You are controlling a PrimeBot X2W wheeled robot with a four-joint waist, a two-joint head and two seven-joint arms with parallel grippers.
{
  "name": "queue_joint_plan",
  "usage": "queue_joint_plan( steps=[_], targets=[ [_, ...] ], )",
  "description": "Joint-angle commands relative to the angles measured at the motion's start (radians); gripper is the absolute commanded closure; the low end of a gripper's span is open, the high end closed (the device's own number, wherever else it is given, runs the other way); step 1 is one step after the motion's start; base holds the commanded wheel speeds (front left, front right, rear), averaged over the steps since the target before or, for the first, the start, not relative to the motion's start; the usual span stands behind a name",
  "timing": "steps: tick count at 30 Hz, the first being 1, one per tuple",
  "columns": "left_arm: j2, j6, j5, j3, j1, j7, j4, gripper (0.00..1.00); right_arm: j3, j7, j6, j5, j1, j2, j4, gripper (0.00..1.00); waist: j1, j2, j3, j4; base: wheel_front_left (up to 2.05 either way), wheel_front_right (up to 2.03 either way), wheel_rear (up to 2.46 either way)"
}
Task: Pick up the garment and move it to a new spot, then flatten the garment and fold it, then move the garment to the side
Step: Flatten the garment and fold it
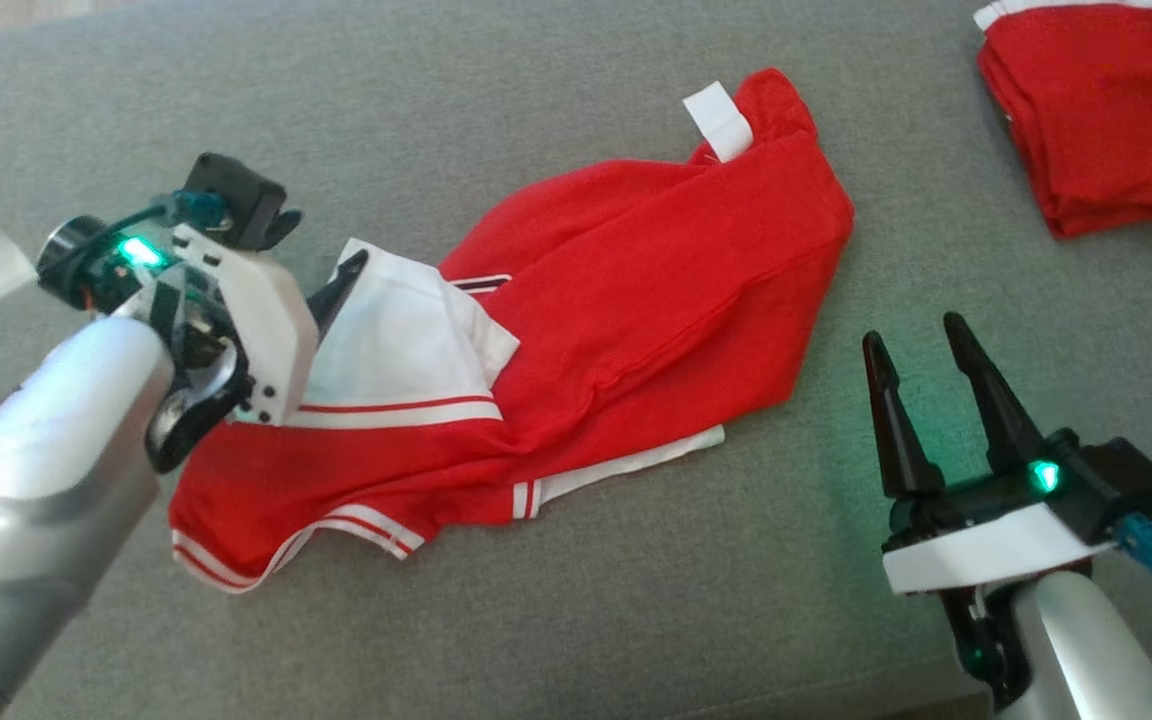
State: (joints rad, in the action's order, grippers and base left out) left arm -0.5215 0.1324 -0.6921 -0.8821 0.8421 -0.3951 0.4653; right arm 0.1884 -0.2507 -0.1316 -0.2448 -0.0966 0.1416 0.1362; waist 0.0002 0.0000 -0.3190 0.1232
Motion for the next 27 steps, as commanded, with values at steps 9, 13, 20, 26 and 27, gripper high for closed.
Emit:
queue_joint_plan(
  steps=[9, 13, 20, 26, 27],
  targets=[
    [-0.070, -0.002, -0.067, -0.096, 0.116, 0.008, 0.044, 0.00, 0.010, -0.011, 0.001, -0.002, -0.033, 0.007, -0.036, 0.00, -0.0002, 0.0000, -0.026, 0.021, 0.00, 0.00, 0.00],
    [-0.068, -0.002, -0.088, -0.133, 0.137, 0.022, 0.062, 0.00, 0.009, -0.011, 0.001, 0.001, -0.037, 0.007, -0.037, 0.00, -0.0002, 0.0000, -0.034, 0.020, 0.00, 0.00, 0.00],
    [-0.068, -0.002, -0.140, -0.207, 0.170, 0.032, 0.074, 0.00, 0.009, -0.011, 0.001, 0.002, -0.048, 0.006, -0.040, 0.00, -0.0002, 0.0000, -0.053, 0.021, 0.00, 0.00, 0.00],
    [-0.075, -0.002, -0.183, -0.280, 0.198, 0.031, 0.064, 1.00, 0.008, -0.011, 0.001, 0.002, -0.057, 0.003, -0.041, 0.00, -0.0002, 0.0000, -0.069, 0.023, 0.00, 0.00, 0.00],
    [-0.078, -0.002, -0.195, -0.291, 0.200, 0.032, 0.061, 1.00, 0.007, -0.011, 0.001, 0.002, -0.058, 0.002, -0.040, 0.00, -0.0002, 0.0000, -0.069, 0.023, 0.00, 0.00, 0.00]
  ],
)
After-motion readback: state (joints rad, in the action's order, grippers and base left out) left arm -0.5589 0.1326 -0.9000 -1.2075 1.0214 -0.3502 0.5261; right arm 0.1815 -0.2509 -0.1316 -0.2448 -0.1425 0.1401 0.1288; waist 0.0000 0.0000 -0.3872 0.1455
